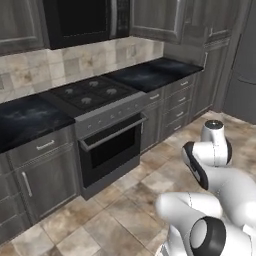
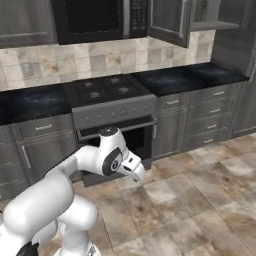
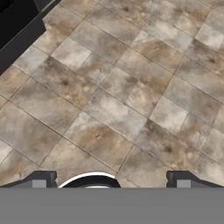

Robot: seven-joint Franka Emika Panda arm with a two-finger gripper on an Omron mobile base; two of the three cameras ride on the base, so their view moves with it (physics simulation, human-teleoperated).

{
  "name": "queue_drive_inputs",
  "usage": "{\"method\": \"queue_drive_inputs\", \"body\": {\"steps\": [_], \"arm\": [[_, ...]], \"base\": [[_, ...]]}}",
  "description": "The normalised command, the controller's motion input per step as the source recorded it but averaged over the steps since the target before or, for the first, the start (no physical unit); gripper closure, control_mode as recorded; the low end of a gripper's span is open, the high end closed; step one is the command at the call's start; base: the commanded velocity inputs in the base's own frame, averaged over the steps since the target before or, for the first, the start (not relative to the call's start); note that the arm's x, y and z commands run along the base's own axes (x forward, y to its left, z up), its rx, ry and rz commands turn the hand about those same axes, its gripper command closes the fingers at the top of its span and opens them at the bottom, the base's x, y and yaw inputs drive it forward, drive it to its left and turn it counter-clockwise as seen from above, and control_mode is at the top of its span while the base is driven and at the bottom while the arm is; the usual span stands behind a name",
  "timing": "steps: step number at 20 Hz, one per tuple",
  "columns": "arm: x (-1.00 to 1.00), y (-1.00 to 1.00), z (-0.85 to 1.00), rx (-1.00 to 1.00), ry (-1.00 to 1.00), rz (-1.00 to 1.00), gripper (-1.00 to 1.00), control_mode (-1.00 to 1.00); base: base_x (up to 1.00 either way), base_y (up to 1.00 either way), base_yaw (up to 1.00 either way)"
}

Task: Move the cutting board and knife to the sink. Then move spray from the cabinet to the counter.

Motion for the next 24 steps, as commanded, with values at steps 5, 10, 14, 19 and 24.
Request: {"method": "queue_drive_inputs", "body": {"steps": [5,10,14,19,24], "arm": [[0.00,0.00,0.00,0.00,0.00,0.00,-1.00,1.00],[0.00,0.00,0.00,0.00,0.00,0.00,-1.00,1.00],[0.00,0.00,0.00,0.00,0.00,0.00,-1.00,1.00],[0.00,0.00,0.00,0.00,0.00,0.00,-1.00,1.00],[0.00,0.00,0.00,0.00,0.00,0.00,-1.00,1.00]], "base": [[0.67,-0.38,0.19],[0.65,-0.39,0.21],[0.66,-0.37,0.22],[0.70,-0.35,0.20],[0.71,-0.34,0.21]]}}
